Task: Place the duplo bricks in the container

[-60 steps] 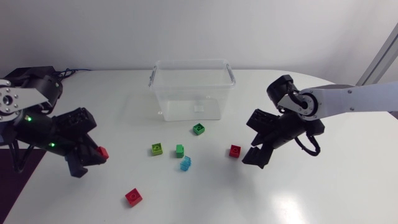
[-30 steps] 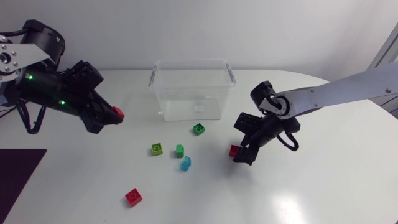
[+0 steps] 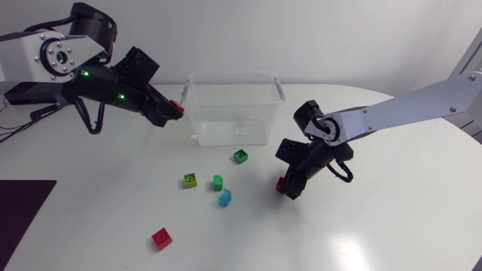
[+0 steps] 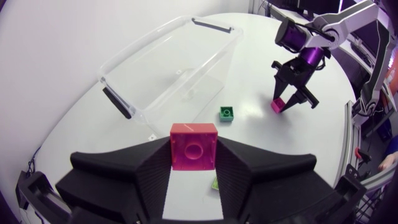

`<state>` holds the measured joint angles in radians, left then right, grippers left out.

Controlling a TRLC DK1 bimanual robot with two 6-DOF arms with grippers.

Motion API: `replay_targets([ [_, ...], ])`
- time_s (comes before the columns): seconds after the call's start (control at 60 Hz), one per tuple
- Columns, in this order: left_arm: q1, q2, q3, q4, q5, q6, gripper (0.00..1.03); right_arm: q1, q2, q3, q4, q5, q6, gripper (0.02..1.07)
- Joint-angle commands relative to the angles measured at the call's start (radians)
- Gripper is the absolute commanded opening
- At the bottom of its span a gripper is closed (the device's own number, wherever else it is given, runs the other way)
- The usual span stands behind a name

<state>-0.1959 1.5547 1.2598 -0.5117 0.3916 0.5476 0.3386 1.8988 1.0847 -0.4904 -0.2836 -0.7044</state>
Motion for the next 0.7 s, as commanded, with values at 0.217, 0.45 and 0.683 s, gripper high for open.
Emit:
replay_targets([
  [0.217,-0.031,0.148,0.107,0.199,0.024,-0.156,0.27,-0.003,-0.095,-0.029,-0.025,0.052,0.029,0.3],
  [0.45,-0.046,0.303,0.248,0.242,0.023,-0.21,0.29,0.03,-0.233,-0.02,-0.079,0.078,0.089,0.3],
  [0.683,-0.036,0.432,0.371,0.268,-0.01,-0.245,0.56,0.076,-0.316,0.067,-0.145,0.096,0.158,0.3],
])
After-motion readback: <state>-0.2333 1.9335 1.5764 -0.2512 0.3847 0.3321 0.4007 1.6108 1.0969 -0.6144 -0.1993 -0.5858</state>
